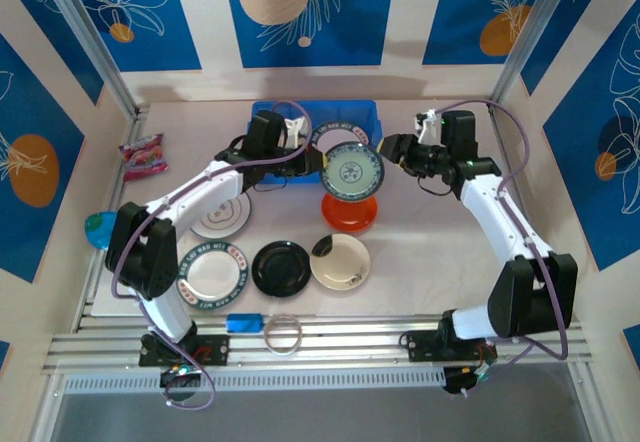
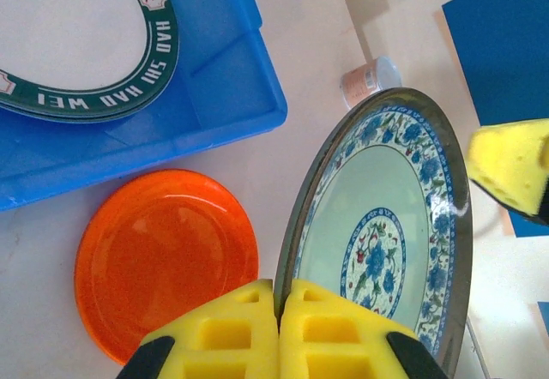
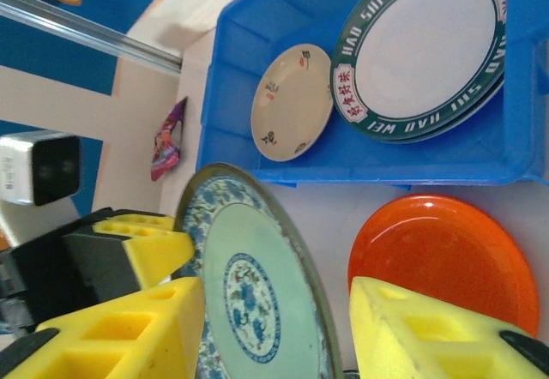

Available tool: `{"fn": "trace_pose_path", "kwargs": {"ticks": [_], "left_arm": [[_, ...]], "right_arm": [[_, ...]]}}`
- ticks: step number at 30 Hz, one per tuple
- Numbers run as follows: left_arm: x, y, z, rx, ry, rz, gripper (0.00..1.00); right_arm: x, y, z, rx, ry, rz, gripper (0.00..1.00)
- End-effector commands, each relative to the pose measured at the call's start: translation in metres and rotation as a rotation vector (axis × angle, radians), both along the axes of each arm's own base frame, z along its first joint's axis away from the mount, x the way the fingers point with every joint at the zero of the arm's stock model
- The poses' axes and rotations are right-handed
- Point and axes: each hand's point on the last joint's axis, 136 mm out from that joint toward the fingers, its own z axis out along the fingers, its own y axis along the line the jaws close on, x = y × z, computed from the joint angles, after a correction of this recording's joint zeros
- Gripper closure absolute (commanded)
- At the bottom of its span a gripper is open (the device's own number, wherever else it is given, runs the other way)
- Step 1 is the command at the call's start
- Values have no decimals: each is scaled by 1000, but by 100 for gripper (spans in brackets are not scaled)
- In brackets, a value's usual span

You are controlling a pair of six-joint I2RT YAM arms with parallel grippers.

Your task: Place the plates into the plastic bin on the countertop

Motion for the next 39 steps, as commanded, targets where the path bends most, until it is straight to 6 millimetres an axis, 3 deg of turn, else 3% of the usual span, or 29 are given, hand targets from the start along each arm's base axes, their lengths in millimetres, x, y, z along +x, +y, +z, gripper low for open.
{"fn": "trace_pose_path", "kwargs": {"ticks": [1,11,13,16,20,21,25,26,33,39], "left_arm": [[5,8,23,-36,-57,18,100],[10,14,20,-41,-57,29,100],[12,15,19,-46,-58,33,100],[14,17,18,-48,-54,37,100],[17,22,12,-20,-59,56,100],[17,24,8,-9,-55,63,94],[15,37,1,49,-76,103,8],[13,41,1,65,-83,110,0],[-8,80,-4,189,-129,211,0],[-31,101,-8,240,-142,230,0]], "right_arm": [[5,4,-9,-53,35,5,54],[5,28,-20,-63,63,85,66],[4,31,-22,-63,69,103,75],[4,34,-24,-69,74,122,100],[12,36,-27,-73,87,116,100],[15,36,-26,-76,86,113,100],[32,40,-18,-79,69,96,100],[38,41,-15,-79,66,92,100],[79,49,0,-103,60,41,100],[116,73,-2,-111,93,61,100]]}}
